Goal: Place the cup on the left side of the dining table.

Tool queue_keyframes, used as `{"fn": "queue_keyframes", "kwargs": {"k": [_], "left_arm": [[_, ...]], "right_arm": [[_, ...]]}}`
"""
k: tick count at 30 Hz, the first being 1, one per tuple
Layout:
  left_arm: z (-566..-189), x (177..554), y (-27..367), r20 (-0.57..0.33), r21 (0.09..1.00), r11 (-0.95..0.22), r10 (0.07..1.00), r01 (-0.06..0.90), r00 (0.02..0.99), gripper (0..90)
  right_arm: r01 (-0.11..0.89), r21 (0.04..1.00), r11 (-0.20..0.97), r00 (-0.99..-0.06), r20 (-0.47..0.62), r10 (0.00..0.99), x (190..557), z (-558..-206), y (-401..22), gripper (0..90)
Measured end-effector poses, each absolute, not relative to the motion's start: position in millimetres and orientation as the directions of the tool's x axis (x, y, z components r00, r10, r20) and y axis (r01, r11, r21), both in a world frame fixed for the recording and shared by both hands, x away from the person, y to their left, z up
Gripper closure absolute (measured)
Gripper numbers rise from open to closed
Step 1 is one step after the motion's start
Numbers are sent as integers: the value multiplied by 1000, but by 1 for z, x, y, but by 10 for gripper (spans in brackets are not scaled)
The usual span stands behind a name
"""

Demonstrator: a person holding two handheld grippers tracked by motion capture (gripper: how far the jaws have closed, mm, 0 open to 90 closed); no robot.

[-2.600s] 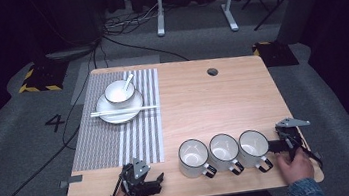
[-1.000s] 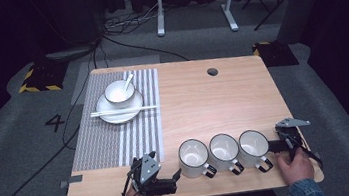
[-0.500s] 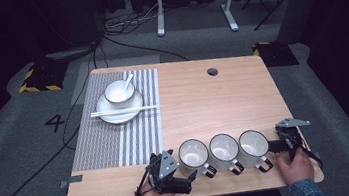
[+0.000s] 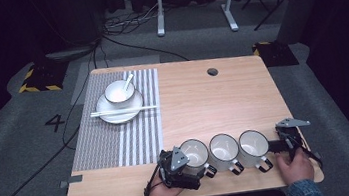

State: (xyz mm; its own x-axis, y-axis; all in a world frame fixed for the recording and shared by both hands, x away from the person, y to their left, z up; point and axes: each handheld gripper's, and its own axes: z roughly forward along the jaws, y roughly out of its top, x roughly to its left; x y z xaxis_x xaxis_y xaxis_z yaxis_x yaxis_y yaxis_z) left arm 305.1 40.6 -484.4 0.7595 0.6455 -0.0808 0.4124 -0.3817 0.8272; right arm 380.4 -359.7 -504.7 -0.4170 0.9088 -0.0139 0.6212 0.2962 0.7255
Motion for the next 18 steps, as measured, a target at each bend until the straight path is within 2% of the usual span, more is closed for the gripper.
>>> {"fn": "queue_keyframes", "kwargs": {"k": [9,13,18], "left_arm": [[-493,317,30,-115,806,-375,660,458,743,0],[-497,319,28,-86,817,-391,643,423,761,4],[-498,318,27,-80,812,-399,647,426,758,17]], "right_arm": [[621,725,297,-417,-14,909,380,-505,-360,57],[621,726,296,-416,-14,909,380,-505,-360,57],[622,726,294,-416,-13,909,380,-505,-360,57]]}}
